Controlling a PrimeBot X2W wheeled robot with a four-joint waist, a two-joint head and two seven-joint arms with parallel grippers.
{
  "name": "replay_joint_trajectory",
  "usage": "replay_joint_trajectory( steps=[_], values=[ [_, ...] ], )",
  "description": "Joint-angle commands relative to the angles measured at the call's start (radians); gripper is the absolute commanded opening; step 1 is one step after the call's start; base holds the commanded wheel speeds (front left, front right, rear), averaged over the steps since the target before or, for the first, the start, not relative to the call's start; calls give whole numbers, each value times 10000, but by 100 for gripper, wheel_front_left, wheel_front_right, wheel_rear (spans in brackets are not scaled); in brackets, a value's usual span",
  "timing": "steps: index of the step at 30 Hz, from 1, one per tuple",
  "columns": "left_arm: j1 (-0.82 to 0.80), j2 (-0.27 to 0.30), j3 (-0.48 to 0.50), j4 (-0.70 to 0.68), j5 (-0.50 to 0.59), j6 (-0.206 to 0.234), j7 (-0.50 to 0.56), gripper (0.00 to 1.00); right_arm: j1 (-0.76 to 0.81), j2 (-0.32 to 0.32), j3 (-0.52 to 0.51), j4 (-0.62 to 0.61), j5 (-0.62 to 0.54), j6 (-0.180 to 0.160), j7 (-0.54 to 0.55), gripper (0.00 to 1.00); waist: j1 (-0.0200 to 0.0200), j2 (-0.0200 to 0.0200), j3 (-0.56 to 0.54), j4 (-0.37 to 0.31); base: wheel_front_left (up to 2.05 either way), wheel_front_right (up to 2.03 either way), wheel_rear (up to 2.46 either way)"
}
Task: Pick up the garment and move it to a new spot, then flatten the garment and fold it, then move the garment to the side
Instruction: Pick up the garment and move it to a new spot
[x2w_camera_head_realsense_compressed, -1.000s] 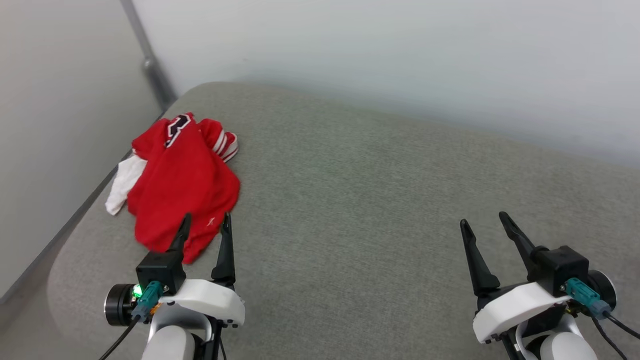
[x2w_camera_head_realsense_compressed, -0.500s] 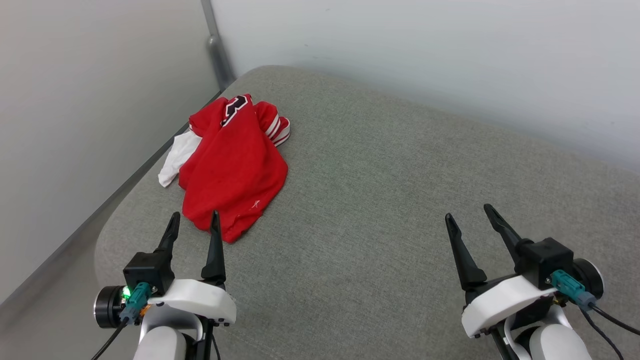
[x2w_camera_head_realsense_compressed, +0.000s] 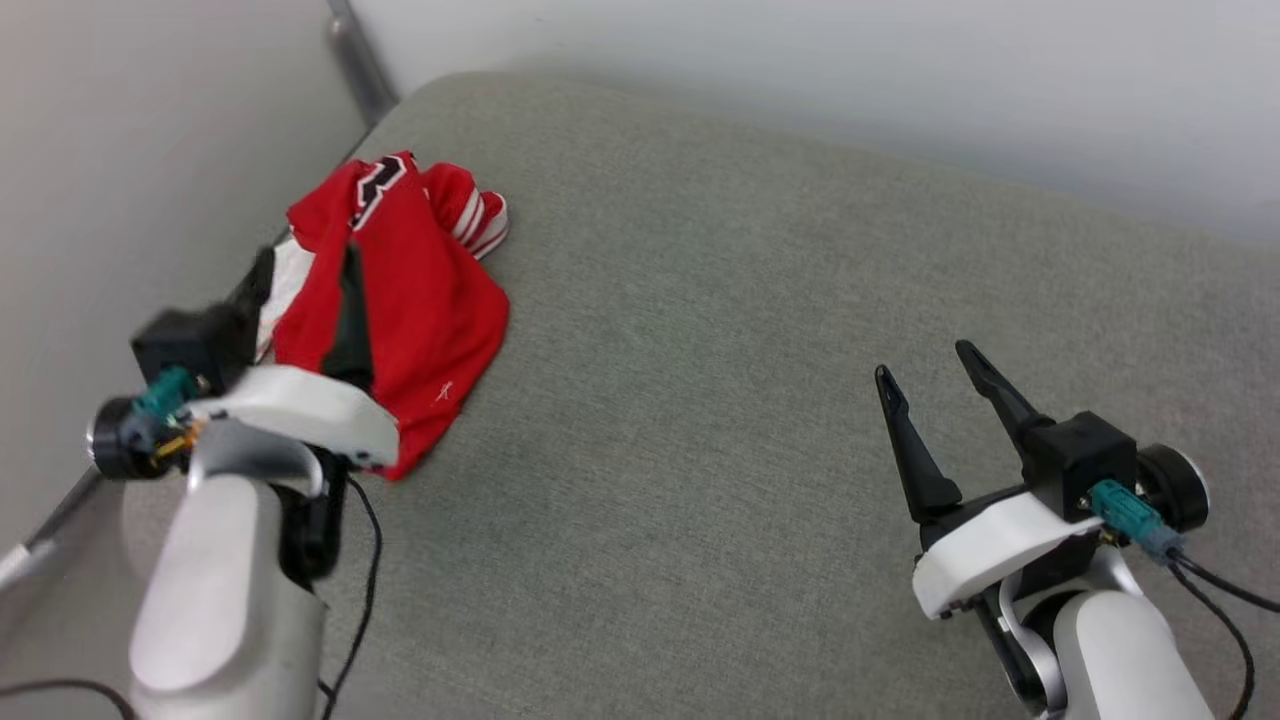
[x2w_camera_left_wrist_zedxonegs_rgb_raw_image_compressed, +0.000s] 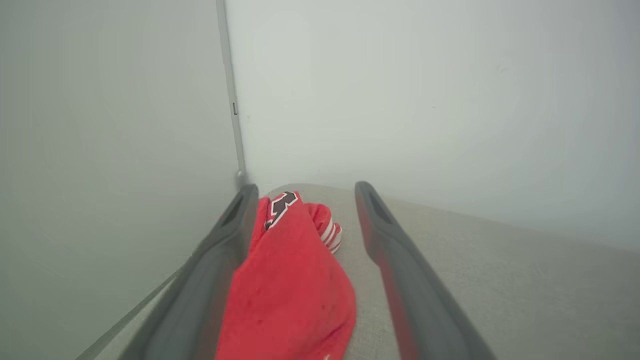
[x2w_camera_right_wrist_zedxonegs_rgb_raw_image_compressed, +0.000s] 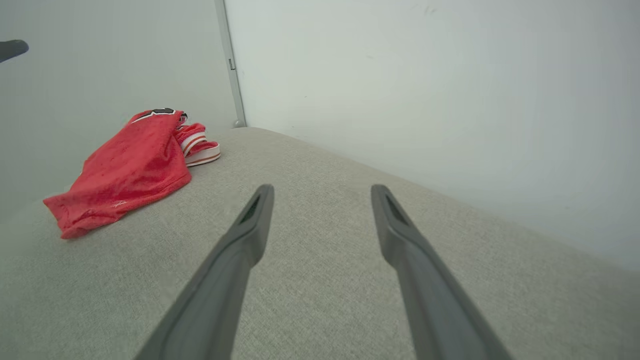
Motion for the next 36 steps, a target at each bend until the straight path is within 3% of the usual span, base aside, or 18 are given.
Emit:
replay_joint_trajectory(
  steps=[1, 8, 16, 22, 28, 29, 30, 31, 36],
  values=[
    [-271, 151, 83, 55, -45, -16, 190, 100, -196, 5, 21, -79, -65, -7, 40, 100, 0, 0, 500, -423, 0, 0, 0],
    [-2546, 1559, 741, 546, -806, -293, 2988, 100, -926, -294, 123, -559, -176, -7, 339, 100, 0, 0, 2086, -1416, 0, 0, 0],
    [-3790, 3112, 1106, 2298, -1788, -650, 6585, 100, -1457, -439, -7, -974, -160, -7, 326, 100, 0, 0, 3480, -2129, 0, 0, 0],
    [-3721, 3442, 1272, 3550, -2361, -600, 8452, 100, -1719, -413, 32, -900, -108, -7, 238, 100, 0, 0, 4048, -2336, 0, 0, 0],
    [-3043, 3238, 1605, 4884, -2830, -325, 9068, 100, -1937, -372, 178, -781, -32, -7, 141, 100, 0, 0, 4279, -2515, 0, 0, 0],
    [-2971, 3173, 1672, 4993, -2897, -274, 8948, 81, -1950, -371, 173, -773, -16, -7, 136, 100, 0, 0, 4273, -2524, 0, 0, 0],
    [-2907, 3151, 1699, 5023, -2918, -257, 8760, 24, -1962, -378, 154, -759, 3, -7, 124, 100, 0, 0, 4265, -2529, 0, 0, 0],
    [-2857, 3096, 1683, 5104, -2940, -266, 8728, 0, -1950, -395, 120, -735, 14, -7, 116, 100, 0, 0, 4225, -2518, 0, 0, 0],
    [-3218, 3159, 1578, 4890, -2683, -231, 7707, 0, -1786, -442, -44, -628, -32, -7, 138, 100, 0, 0, 3791, -2343, 0, 0, 0]
  ],
)
